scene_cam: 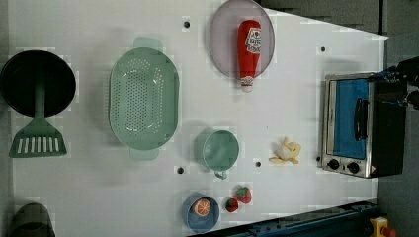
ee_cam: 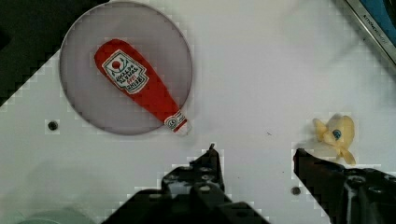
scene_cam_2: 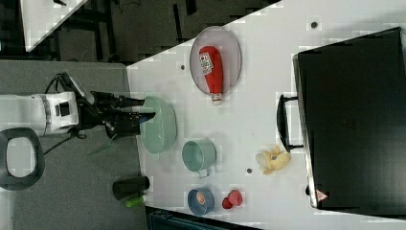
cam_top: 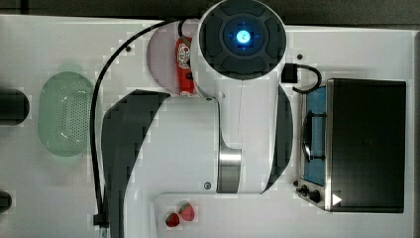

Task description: Pick ketchup from plate and place it on table.

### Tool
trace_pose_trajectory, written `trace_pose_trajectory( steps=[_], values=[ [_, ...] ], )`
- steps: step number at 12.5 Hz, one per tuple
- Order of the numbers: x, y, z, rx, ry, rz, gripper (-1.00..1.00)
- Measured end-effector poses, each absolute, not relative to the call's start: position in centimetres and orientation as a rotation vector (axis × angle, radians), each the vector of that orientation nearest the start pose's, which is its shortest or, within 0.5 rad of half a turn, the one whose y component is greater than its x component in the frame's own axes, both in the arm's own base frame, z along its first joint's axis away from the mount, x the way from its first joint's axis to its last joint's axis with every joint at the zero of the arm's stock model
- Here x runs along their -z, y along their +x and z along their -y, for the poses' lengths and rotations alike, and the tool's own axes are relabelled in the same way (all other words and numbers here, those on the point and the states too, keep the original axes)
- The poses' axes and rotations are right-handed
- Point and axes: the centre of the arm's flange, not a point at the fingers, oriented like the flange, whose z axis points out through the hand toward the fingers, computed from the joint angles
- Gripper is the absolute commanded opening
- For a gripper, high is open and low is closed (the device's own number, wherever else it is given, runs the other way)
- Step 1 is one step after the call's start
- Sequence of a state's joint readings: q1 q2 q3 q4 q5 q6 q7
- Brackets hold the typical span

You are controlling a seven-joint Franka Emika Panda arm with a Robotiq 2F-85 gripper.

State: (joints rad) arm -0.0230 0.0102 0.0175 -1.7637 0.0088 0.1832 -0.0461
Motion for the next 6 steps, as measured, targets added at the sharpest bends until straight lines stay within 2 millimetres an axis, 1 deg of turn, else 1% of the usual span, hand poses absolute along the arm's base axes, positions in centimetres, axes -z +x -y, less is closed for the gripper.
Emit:
trace_pose_trajectory(
  steps=[1, 2, 3, 4, 6],
  values=[
    [-54.0, 54.7, 0.4, -0.143, -2.940, -1.160, 0.54],
    [-54.5, 53.1, 0.7, -0.191, -2.952, -1.171, 0.76],
    [-55.4, 52.1, 0.9, -0.194, -2.955, -1.181, 0.97],
    [-56.5, 51.7, 1.0, -0.157, -2.948, -1.182, 1.00],
    [-58.4, 51.7, 1.0, -0.092, -2.938, -1.177, 1.00]
  ],
)
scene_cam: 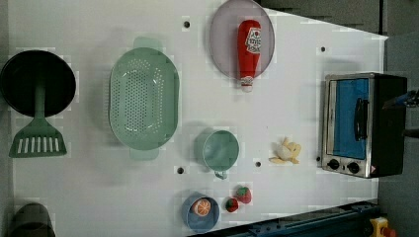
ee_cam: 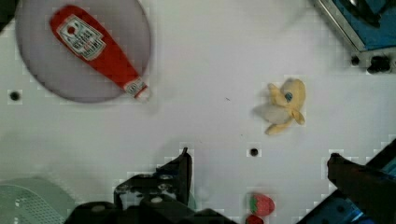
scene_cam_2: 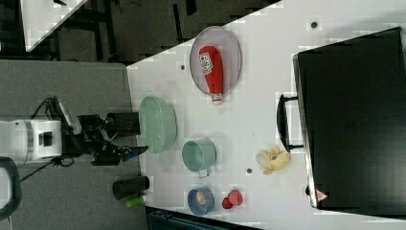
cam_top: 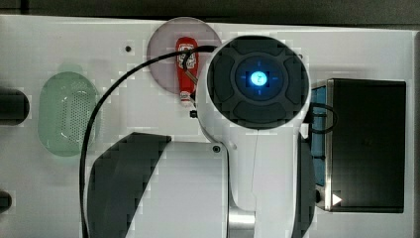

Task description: Pick ketchup from plate and place it on table.

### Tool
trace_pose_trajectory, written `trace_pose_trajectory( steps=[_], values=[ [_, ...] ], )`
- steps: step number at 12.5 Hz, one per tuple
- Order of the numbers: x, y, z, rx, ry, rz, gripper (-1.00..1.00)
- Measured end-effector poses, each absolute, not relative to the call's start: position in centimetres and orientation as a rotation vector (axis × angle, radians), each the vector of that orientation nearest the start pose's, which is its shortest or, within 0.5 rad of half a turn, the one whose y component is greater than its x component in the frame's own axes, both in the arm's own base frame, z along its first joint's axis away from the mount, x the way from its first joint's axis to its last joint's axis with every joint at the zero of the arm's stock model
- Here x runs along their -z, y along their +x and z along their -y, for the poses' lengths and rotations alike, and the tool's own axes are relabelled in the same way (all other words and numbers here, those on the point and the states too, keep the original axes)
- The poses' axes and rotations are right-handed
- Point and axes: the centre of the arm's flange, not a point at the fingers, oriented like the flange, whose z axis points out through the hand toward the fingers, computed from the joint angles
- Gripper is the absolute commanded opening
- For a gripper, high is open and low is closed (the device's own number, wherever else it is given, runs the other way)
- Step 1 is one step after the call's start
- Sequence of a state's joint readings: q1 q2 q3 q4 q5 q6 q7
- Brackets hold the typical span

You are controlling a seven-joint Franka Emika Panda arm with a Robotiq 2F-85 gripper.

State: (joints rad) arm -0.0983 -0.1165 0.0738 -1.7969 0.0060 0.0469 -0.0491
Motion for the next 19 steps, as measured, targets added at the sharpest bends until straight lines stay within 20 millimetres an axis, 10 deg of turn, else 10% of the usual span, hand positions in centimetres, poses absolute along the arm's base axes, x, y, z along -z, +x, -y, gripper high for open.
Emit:
trace_pose_trajectory(
  steps=[4, 19],
  values=[
    [-56.3, 53.4, -0.1, -0.148, -2.951, -1.143, 1.00],
    [-27.2, 63.7, -5.7, -0.229, -3.049, -0.363, 1.00]
  ],
)
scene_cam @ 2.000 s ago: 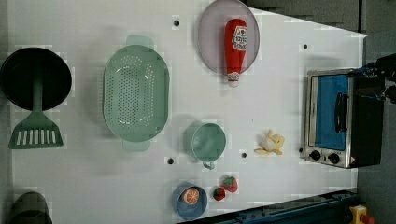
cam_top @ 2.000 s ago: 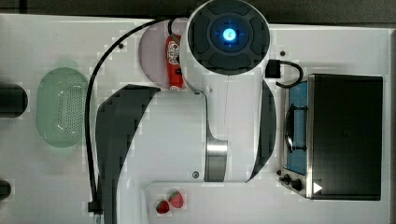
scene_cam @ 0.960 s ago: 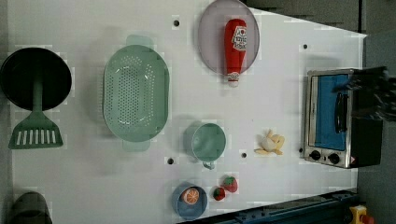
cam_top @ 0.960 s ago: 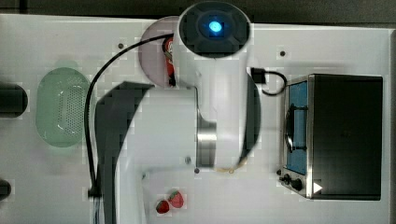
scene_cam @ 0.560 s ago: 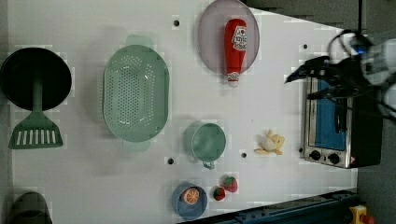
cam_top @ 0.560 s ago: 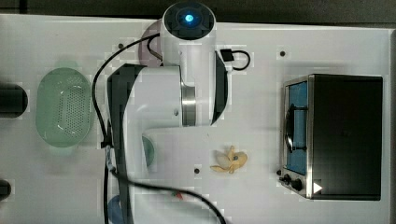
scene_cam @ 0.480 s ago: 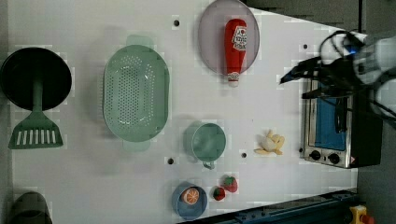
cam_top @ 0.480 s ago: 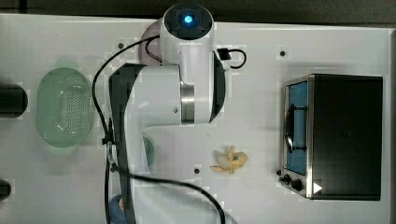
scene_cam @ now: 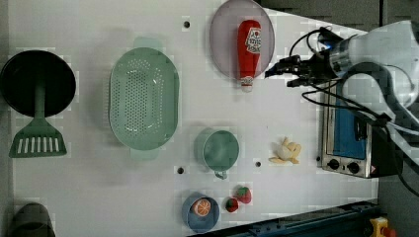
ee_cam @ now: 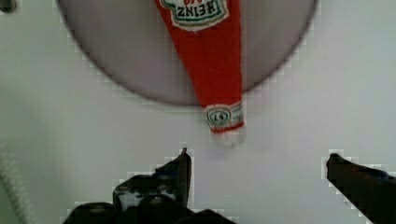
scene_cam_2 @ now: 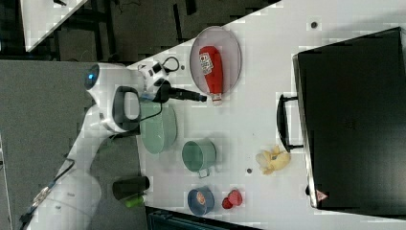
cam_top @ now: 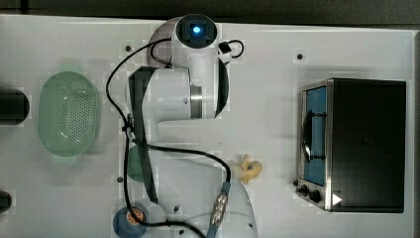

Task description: Pick ketchup from plate and place it on table.

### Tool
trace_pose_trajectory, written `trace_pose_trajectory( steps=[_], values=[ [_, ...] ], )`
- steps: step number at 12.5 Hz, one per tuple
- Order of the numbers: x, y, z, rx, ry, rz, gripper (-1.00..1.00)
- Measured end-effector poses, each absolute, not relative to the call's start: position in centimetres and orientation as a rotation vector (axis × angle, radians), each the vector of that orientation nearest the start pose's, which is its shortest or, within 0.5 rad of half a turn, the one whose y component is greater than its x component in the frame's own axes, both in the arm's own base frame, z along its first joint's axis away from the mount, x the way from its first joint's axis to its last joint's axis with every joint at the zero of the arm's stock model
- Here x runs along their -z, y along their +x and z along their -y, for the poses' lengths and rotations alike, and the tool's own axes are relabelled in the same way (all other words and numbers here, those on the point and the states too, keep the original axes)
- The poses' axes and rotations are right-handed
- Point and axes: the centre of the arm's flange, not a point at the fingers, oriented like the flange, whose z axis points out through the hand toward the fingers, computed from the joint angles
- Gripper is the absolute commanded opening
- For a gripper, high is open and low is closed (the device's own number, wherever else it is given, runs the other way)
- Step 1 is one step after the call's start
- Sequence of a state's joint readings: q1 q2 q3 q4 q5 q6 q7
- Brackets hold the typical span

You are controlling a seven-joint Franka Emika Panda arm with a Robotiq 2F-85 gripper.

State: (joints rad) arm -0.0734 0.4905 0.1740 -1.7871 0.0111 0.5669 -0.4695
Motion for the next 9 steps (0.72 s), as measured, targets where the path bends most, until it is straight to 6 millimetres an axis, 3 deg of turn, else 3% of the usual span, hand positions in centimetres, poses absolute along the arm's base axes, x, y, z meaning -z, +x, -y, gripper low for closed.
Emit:
trace_pose_trajectory(
  steps=[5, 9],
  values=[
    [-20.8, 66.3, -6.6, -0.058, -3.078, -0.228, 1.00],
    [-16.6, 66.5, -7.8, 0.003, -3.090, -0.133, 1.00]
  ],
)
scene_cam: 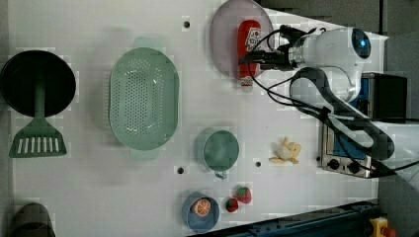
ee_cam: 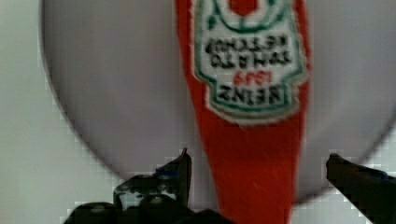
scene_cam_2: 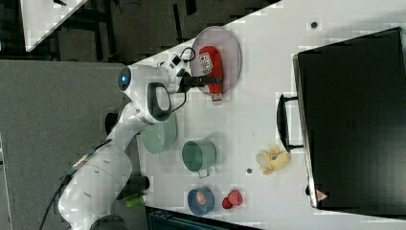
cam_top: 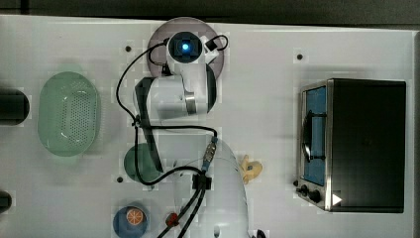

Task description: Pick ketchup from plate and place it on table.

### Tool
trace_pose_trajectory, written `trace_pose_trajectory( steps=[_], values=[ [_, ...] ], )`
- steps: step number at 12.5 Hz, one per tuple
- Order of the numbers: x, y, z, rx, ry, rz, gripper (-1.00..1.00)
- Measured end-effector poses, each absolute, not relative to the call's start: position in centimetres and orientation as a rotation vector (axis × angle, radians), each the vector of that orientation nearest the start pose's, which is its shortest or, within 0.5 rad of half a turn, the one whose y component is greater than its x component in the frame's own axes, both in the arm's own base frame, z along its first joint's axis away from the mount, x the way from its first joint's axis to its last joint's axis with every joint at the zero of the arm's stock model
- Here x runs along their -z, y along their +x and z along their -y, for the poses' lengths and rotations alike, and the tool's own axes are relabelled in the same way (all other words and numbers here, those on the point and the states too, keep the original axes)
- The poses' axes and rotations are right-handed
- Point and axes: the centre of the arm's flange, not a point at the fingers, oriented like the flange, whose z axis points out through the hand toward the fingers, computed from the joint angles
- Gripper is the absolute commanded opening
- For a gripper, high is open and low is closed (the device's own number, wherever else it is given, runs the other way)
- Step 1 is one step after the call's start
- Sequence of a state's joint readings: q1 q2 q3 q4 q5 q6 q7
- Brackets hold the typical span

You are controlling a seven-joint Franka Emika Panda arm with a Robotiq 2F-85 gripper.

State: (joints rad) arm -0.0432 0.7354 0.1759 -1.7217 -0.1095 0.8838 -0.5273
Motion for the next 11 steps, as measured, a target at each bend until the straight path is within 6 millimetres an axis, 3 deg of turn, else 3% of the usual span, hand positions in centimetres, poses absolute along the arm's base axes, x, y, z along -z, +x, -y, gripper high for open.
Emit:
trace_pose_trajectory(
  steps=[5, 6, 9, 11],
  values=[
    [-13.8, 66.8, -8.4, 0.070, -3.106, -0.056, 1.00],
    [-13.9, 67.0, -8.5, 0.082, -3.109, -0.034, 0.91],
    [-14.7, 67.9, -8.7, 0.130, -3.101, -0.022, 0.21],
    [-15.2, 68.7, -8.6, 0.168, -3.090, -0.038, 0.21]
  ],
)
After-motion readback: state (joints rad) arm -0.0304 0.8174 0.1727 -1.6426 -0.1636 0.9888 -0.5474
